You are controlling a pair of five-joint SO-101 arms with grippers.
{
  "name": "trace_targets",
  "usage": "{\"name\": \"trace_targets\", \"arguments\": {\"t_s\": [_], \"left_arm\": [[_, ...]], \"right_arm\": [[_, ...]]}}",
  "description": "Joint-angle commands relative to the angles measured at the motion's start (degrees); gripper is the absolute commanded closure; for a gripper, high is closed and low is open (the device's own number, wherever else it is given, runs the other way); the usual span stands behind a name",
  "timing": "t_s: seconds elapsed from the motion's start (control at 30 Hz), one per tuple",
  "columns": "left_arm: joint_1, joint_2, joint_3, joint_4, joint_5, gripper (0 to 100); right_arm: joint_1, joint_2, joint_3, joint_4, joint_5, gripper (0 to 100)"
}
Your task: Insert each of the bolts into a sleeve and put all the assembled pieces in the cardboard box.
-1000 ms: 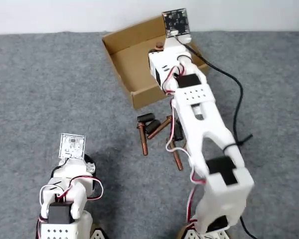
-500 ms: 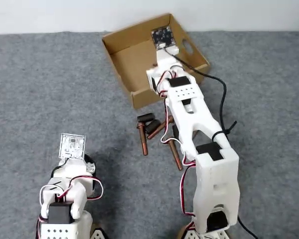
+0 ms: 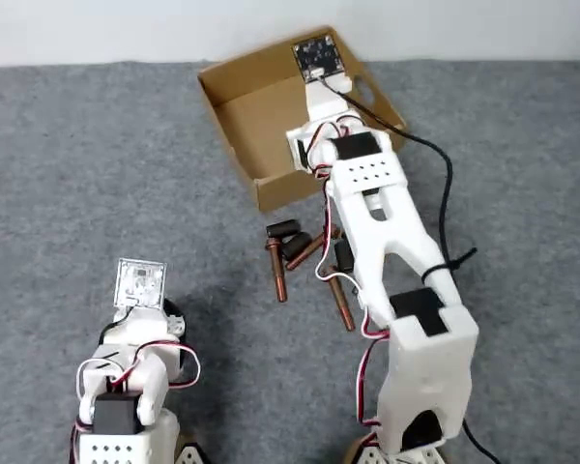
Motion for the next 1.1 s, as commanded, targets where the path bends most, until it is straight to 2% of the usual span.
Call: {"name": "trace_targets", "arguments": {"t_s": [0.0,0.27,0.43,0.6,0.77,1.07], "left_arm": [[0.0,-0.3,-0.3,-1.7,-0.3,99],[-0.1,-0.3,-0.3,-1.7,-0.3,99],[-0.1,-0.3,-0.3,-1.7,-0.3,99],[-0.1,-0.3,-0.3,-1.7,-0.3,99],[-0.2,-0.3,-0.3,-1.7,-0.3,99],[-0.2,-0.3,-0.3,-2.4,-0.3,99]], "right_arm": [[-0.3,-7.1,-2.8,6.9,0.8,99.0],[0.2,-9.0,-2.7,26.1,1.2,99.0],[0.2,-7.6,-2.5,33.8,13.8,99.0],[3.3,-2.3,-2.7,35.9,17.1,97.2],[5.8,1.3,-2.7,36.1,18.8,83.5],[6.4,7.9,-2.8,35.4,19.6,86.9]]}}
